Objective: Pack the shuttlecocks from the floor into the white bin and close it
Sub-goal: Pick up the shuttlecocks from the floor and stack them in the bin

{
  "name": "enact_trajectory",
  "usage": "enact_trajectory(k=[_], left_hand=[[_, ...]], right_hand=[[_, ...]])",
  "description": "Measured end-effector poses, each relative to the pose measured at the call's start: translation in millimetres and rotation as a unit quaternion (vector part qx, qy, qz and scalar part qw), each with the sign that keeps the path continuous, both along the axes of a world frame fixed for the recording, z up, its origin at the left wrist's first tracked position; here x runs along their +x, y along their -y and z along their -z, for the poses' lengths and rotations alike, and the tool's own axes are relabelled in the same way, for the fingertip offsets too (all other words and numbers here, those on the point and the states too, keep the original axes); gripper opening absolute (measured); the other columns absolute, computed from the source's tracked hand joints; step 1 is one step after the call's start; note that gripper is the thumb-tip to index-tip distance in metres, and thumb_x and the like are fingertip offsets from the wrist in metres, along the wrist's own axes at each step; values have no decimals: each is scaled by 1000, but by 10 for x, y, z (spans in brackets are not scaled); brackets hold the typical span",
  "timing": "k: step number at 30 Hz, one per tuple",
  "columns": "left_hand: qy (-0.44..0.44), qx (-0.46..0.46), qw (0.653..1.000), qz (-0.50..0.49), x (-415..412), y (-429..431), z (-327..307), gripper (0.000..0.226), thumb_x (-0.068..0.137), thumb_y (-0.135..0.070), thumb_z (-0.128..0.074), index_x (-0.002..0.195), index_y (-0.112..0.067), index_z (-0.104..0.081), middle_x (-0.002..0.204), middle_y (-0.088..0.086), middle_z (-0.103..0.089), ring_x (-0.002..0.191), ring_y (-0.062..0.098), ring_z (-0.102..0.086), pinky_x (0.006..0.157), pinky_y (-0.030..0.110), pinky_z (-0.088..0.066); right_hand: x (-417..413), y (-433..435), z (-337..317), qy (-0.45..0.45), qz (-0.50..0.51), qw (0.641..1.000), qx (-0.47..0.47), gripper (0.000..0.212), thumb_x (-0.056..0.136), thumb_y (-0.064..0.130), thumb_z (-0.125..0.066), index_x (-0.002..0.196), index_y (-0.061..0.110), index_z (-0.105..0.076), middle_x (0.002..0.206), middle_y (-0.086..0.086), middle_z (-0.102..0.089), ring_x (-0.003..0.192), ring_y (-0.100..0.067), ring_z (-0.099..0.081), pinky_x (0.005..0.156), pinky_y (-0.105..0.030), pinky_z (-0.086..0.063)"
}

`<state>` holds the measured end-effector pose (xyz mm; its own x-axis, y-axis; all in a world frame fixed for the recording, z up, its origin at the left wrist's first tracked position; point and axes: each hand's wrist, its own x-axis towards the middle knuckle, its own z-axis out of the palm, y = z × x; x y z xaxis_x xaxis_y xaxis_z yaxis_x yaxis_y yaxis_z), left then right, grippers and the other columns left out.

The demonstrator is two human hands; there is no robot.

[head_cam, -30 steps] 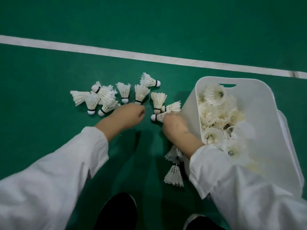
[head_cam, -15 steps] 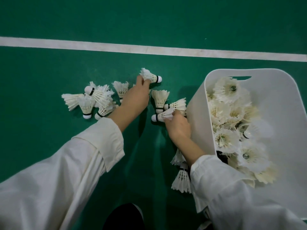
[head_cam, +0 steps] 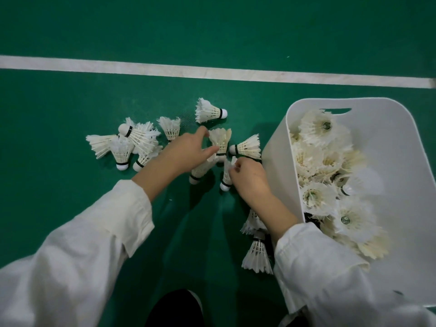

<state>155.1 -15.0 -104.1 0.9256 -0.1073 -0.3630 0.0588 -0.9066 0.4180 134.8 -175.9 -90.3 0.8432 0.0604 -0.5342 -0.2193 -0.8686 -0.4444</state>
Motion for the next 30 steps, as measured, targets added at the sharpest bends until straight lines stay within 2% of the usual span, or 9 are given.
enact_trajectory(k=[2,4,8,13,17,22,25,27,30], left_hand=[[-2,21,1000,10,81,78,-16,59,91,-44,-47,139,-18,-24,65,2,-57,58,18,-55,53,31,-45],[-15,21,1000,4,179,166,-14,66,91,-32,-51,144,-18,-14,61,2,-51,55,19,-52,49,30,-40],[-69,-45,995,-59,239,282,84,46,89,-17,-50,131,-10,-31,89,16,-61,68,28,-56,59,35,-47],[-18,-85,990,-113,-35,150,170,20,94,-22,-47,109,-9,-46,90,13,-63,72,27,-59,63,36,-49],[26,-68,993,-91,-242,37,-57,12,96,-25,-46,97,-14,-48,79,10,-65,59,24,-60,58,37,-53],[79,-37,995,-49,-429,80,-745,17,94,-30,-50,98,-15,-57,80,6,-69,54,20,-61,55,29,-49],[121,6,992,33,-592,253,-1230,18,93,-32,-50,98,-18,-60,81,2,-72,51,12,-53,47,22,-37],[161,24,983,81,-701,430,-1549,18,93,-33,-49,98,-20,-60,77,-1,-71,50,11,-48,45,16,-28],[219,29,965,143,-805,754,-1951,16,92,-35,-49,93,-21,-57,64,-4,-67,49,15,-48,43,14,-23]], right_hand=[[-4,9,6,11,-29,999,-27,19,94,15,-44,89,6,-60,101,-18,-65,96,-33,-58,68,-29,-36],[3,16,17,38,-60,996,-52,21,94,14,-45,93,0,-61,100,-20,-65,95,-33,-59,69,-30,-37],[27,43,-35,75,-118,987,-76,16,93,6,-45,94,1,-60,99,-18,-64,95,-31,-61,71,-29,-41],[68,91,-166,116,-155,980,-54,12,88,0,-44,83,4,-54,89,-21,-60,86,-33,-57,66,-30,-33],[59,112,-363,133,-194,971,-31,14,92,5,-45,86,0,-57,91,-18,-60,80,-29,-52,67,-32,-35],[-12,309,-951,196,-294,935,-10,17,95,10,-45,95,0,-58,94,-13,-57,83,-28,-54,72,-34,-40],[-69,632,-1417,259,-352,899,5,18,95,13,-44,97,2,-58,96,-12,-59,86,-28,-56,76,-36,-45],[-121,939,-1658,294,-360,886,-1,18,94,17,-47,94,5,-61,92,-10,-60,83,-26,-56,73,-36,-48],[-225,1428,-1832,320,-319,892,-2,9,86,14,-62,86,6,-66,84,-10,-64,78,-31,-60,67,-35,-48]])
